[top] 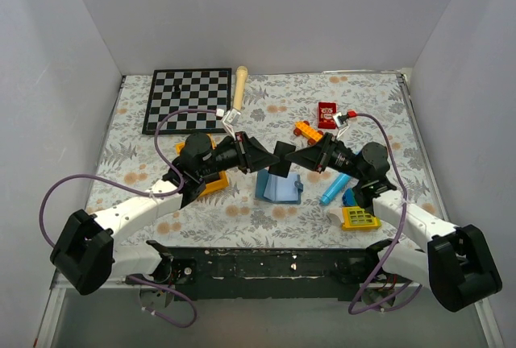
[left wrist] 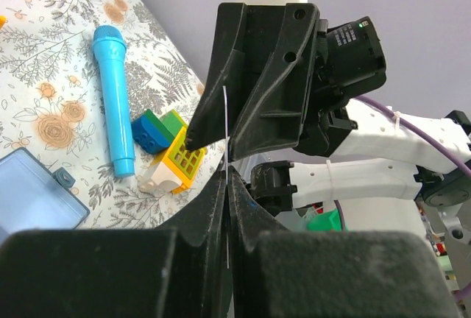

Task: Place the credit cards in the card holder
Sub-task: Insert the credit card into the card holder.

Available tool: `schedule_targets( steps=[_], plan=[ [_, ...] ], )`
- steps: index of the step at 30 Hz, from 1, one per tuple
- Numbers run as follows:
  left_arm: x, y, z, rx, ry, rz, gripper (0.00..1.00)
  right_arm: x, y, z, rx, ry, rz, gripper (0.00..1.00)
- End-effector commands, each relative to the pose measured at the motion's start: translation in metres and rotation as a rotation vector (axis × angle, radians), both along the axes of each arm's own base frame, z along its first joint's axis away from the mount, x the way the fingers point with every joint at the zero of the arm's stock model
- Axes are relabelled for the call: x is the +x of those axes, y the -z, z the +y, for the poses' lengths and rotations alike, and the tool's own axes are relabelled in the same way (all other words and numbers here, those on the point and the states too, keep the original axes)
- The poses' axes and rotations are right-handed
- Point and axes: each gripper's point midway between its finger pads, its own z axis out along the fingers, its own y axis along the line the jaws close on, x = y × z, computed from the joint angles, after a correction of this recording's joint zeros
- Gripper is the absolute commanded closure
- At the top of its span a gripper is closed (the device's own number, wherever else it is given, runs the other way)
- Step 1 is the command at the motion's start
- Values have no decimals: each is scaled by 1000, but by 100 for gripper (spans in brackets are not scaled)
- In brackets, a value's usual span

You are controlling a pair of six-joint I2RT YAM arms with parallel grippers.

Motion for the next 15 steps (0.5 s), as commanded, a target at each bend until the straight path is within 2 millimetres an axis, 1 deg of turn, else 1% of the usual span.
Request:
schedule_targets(
  steps=[1,2,3,4,5,6,7,8,9,11,12,13,14,15],
  plan=[
    [-5,-9,-2,-36,34,-28,100,-7,-17,1,58,-42,-57,67],
    [-4,-7,-2,-33,31,-24,100,-7,-18,1,61,-47,-55,71],
    [-4,-6,-2,-31,31,-22,100,-8,-18,1,65,-54,-55,77],
    [-3,-6,-2,-31,26,-26,100,-9,-18,2,67,-61,-55,86],
    [-1,-4,-2,-24,22,-20,100,-9,-19,2,68,-61,-57,94],
    [1,-1,-2,-17,15,-16,100,-7,-18,1,66,-55,-48,99],
    [3,1,-1,-6,6,-15,95,-4,-17,0,61,-39,-43,99],
    [5,3,1,7,-11,-19,93,0,-8,-2,35,-13,0,99],
    [9,7,4,24,-36,-13,87,7,2,-6,-2,34,32,99],
    [19,17,11,82,-100,-2,72,21,34,-19,-145,163,138,99],
    [28,25,17,131,-162,18,67,30,46,-30,-224,246,166,99],
    [31,33,23,173,-197,36,59,32,61,-40,-311,304,200,99],
    [33,36,27,194,-222,36,50,36,70,-50,-380,353,211,99],
    [36,42,32,222,-256,49,46,38,77,-56,-430,378,221,99]
  ],
)
